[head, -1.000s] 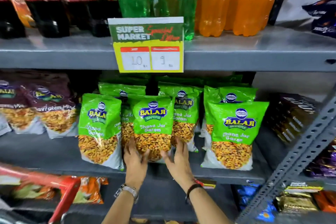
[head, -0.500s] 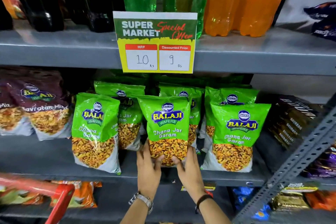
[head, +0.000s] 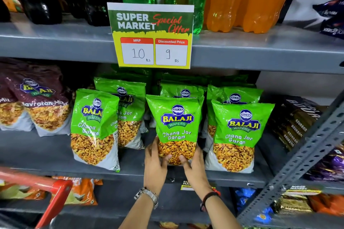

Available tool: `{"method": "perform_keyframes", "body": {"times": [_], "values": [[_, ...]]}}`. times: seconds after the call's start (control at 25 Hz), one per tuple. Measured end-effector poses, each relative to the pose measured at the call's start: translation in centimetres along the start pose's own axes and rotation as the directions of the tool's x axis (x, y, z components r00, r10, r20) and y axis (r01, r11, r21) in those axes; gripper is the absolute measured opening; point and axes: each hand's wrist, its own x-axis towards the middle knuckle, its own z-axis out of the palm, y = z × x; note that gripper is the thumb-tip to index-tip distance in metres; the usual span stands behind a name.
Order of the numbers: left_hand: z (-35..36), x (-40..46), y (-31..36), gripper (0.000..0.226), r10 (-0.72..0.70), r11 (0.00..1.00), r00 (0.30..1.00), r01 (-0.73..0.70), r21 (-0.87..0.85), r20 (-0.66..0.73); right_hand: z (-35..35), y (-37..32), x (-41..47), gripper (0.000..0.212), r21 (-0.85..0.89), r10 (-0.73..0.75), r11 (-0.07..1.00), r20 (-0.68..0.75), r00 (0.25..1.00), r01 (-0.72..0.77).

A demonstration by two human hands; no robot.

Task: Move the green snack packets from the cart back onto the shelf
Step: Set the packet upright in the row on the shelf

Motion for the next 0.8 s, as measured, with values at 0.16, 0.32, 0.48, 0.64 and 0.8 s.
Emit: {"method": "perform_keyframes", "body": {"times": [0.16,0.32,0.48,0.64,0.8], "values": [[-0.8,-0.1,0.6,0.069,-0.008,1.0,0.999,0.007,0.021,0.036,0.1,-0.2,-1.5,0.076,-0.026,-0.032,0.999,-0.147,0.989,0.029],[-3.8,-0.8,1.8,0.06,0.058,0.997,0.991,-0.051,0.061,-0.122,1.5,-2.6,-3.7,0.061,-0.11,-0.322,0.947,-0.323,0.89,0.303],[-10.2,1.5,2.0,0.045,0.134,0.986,0.884,-0.073,0.15,-0.448,4.7,-6.4,-3.2,0.039,-0.151,-0.483,0.876,-0.268,0.834,0.459],[-17.5,4.0,-0.6,0.052,-0.081,0.982,0.831,0.161,0.098,-0.55,11.3,-9.4,-2.9,0.041,-0.077,-0.381,0.921,0.011,0.924,0.381],[-20.6,6.0,-6.1,0.075,-0.368,0.93,0.881,0.348,-0.118,-0.298,16.3,-11.2,-2.2,0.07,0.058,-0.212,0.977,0.168,0.963,0.205]]}}
